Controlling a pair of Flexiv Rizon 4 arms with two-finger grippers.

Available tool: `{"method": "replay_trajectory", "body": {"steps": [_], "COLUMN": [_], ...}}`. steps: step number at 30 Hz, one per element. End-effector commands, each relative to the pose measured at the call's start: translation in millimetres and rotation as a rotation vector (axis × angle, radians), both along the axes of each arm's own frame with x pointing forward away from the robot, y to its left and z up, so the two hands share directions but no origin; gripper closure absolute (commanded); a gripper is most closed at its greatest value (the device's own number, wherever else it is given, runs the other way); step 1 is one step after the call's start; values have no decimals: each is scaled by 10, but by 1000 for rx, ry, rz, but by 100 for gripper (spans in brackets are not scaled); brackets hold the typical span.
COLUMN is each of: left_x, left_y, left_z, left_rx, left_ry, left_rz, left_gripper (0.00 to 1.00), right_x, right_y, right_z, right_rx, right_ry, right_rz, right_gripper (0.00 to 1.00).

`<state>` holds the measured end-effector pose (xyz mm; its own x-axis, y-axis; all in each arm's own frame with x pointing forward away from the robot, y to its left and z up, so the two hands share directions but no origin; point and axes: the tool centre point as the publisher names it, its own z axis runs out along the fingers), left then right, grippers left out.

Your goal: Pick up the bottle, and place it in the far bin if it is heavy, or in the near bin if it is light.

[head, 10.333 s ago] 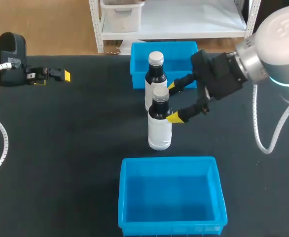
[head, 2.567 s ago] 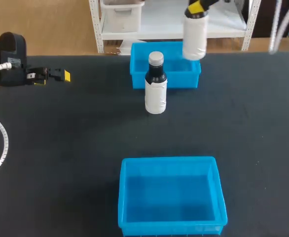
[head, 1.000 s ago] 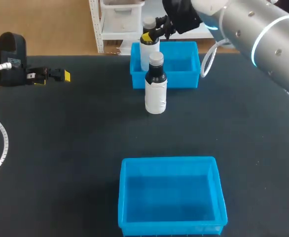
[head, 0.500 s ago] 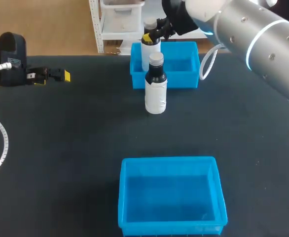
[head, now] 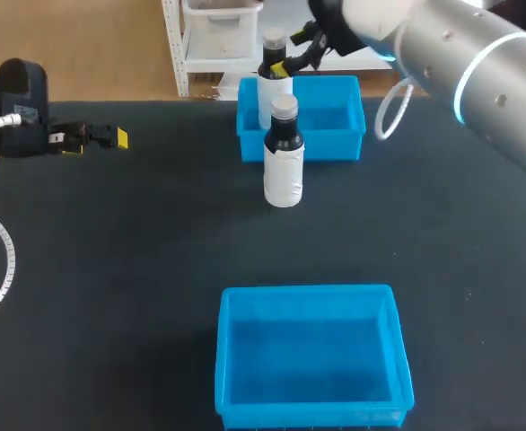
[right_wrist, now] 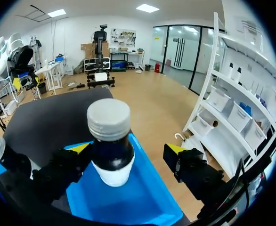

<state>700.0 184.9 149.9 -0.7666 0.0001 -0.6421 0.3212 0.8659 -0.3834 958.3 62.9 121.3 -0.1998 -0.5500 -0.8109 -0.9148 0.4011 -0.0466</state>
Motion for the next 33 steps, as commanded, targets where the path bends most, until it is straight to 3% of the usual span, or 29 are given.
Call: {"method": "replay_trajectory", "body": {"steps": [1,7,12,20,33], "left_x": [0,0,0,0,0], "left_y": [0,0,0,0,0], "left_z": [0,0,0,0,0], "left_rx": [0,0,0,0,0], "left_ry": [0,0,0,0,0], "left_rz": [0,0,0,0,0], "left_gripper": [0,0,0,0,0], "right_x": [-194,-664,-1106,-1586,-1888], "right_y": [-393,-939,-1133,-1044,-560], "right_z": [110,180,234,212,124], "right_rx": [94,97,75,79,106], "right_ry": [213,179,125,88,90], "right_rz": [280,207,239,313,342], "right_gripper": [0,0,0,0,0]}}
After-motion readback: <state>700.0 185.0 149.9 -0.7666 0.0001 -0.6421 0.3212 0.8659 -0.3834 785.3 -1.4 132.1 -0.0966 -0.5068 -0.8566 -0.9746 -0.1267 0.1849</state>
